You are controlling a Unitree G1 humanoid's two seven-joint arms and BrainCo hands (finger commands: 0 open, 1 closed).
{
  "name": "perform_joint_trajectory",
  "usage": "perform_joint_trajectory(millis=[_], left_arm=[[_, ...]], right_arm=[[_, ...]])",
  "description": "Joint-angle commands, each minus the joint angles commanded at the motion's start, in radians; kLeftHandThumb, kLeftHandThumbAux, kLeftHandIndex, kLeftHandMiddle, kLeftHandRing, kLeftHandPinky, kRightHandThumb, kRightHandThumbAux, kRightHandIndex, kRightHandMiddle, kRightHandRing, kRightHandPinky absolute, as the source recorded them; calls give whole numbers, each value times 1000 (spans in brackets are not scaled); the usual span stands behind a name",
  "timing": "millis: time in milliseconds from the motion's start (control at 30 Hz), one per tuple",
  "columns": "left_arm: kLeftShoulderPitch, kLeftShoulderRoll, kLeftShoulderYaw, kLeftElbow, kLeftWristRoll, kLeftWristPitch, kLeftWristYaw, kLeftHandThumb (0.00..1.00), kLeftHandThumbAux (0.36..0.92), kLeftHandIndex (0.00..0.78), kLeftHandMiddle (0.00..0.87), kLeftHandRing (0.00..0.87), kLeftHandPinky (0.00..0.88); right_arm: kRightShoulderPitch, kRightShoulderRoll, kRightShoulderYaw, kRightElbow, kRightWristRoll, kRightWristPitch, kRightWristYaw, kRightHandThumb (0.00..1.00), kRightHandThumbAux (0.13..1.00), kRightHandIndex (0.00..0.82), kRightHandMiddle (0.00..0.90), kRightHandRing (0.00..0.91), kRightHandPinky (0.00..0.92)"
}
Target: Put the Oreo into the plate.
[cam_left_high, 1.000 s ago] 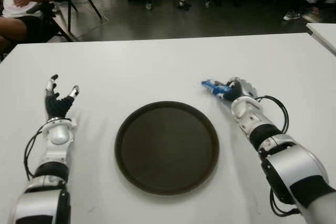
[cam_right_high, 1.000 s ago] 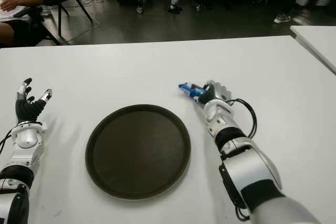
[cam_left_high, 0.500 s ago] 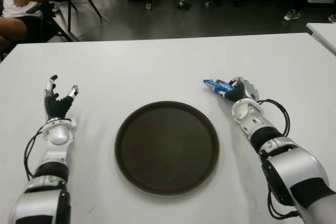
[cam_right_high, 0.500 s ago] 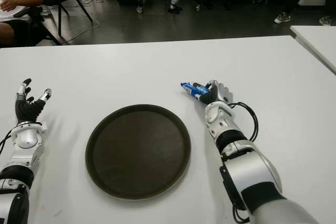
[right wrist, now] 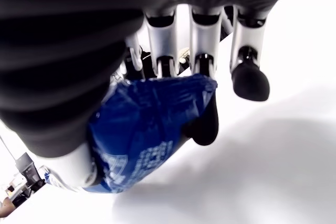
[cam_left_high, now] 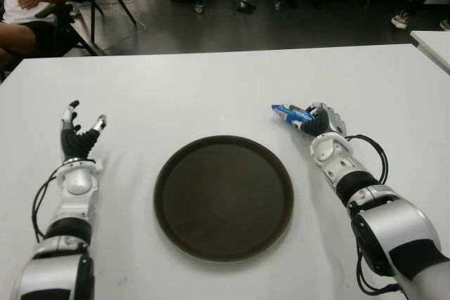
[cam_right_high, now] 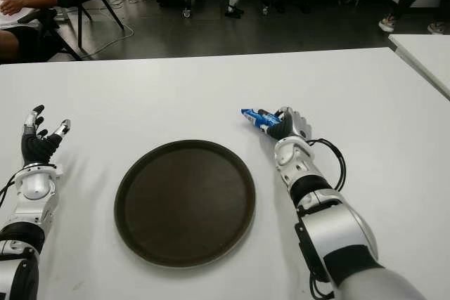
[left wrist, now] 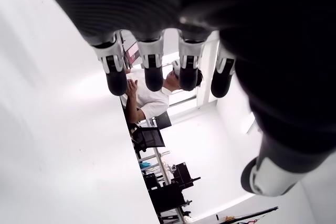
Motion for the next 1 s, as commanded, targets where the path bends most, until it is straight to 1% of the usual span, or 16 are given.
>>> perform_joint_trajectory(millis=[200,367,567,767,900,967,1000], left_arm=[[1,2,0,-2,-4,-8,-17,0,669,0,0,0,0],[0,-1,8,0,-11,-9,-23,0,678,0,0,0,0],[-2,0,9,3,-6,-3,-18,0,677,0,0,0,0],[-7,3,17,9,-13,-3,-29,0,691,0,0,0,0],[-12,6,20,22,-13,-4,-30,0,697,0,0,0,0],[-15,6,21,26,-13,-6,-27,0,697,0,0,0,0],[-18,5,22,31,-13,-5,-25,0,698,0,0,0,0]], right_arm=[[-4,1,3,1,-4,11,-3,702,723,439,793,797,791],[-5,1,3,3,-5,13,-7,703,723,439,796,796,787],[-3,2,-10,2,7,-4,-16,703,722,440,799,799,790],[7,0,-73,-16,75,-88,6,700,725,439,797,799,789],[-5,-2,-110,-31,118,-118,34,698,725,439,805,806,798],[-11,-4,-129,-51,140,-126,48,698,726,439,808,808,800],[9,-4,-155,-110,177,-146,77,698,726,439,810,809,802]])
